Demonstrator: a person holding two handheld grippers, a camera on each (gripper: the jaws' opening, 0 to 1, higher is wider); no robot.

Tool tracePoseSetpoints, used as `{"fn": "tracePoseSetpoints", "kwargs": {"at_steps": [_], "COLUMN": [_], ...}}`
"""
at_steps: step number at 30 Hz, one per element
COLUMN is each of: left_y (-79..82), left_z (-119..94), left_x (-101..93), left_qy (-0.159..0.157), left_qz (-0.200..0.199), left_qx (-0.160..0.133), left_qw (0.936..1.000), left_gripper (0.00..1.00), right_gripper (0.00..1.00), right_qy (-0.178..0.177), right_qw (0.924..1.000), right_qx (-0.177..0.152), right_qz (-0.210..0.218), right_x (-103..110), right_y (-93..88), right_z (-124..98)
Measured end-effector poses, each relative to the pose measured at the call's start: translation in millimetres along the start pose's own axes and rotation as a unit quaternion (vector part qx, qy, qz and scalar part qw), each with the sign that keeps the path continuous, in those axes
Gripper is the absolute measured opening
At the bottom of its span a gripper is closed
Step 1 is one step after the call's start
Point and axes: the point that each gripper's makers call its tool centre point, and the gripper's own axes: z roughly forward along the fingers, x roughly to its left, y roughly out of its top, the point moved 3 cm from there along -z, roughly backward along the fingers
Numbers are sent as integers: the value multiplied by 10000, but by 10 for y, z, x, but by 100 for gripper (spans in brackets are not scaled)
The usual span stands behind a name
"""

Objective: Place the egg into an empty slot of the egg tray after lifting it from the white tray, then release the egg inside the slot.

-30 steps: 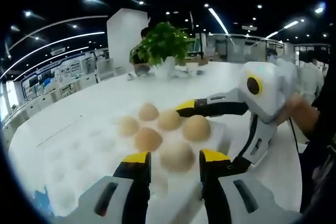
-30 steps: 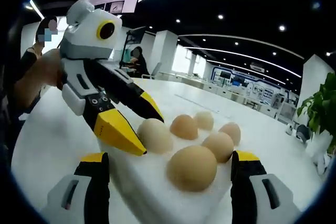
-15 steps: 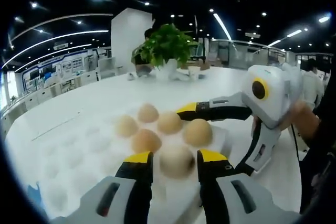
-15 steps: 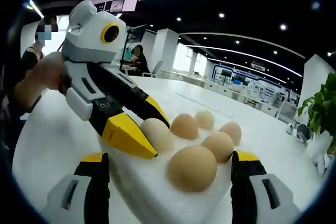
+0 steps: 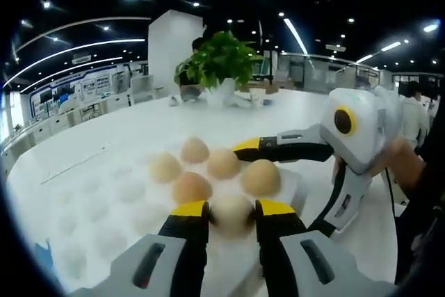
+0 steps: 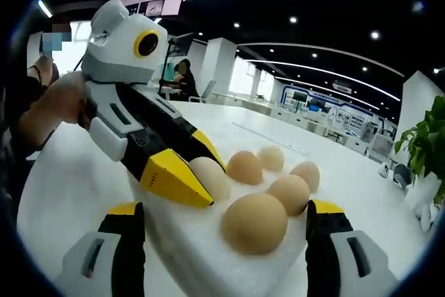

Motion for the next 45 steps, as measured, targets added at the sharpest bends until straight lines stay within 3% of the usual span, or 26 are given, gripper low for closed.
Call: {"fn": "tracePoseSetpoints", "kwargs": {"at_steps": [18, 32, 36, 45], "left_y": [26, 131, 134, 160], "left_z": [-1, -92, -105, -156], "left_x": [-5, -6, -18, 29], "left_qy": [2, 32, 20, 52], "left_qz": [-71, -105, -106, -108], "left_qx": [-33, -232, -230, -277], "left_qw": [10000, 9997, 9997, 9995], "left_gripper": [26, 26, 26, 26], "right_gripper": [100, 100, 100, 100], "right_qy": [15, 9, 94, 142], "right_qw": [10000, 10000, 9989, 9980], "right_qx": [-8, 40, -118, -184], "right_qz": [2, -5, 437, 580], "right_x": [-16, -27, -45, -54], "right_y": [-7, -12, 44, 65], "right_z": [23, 31, 17, 5]}}
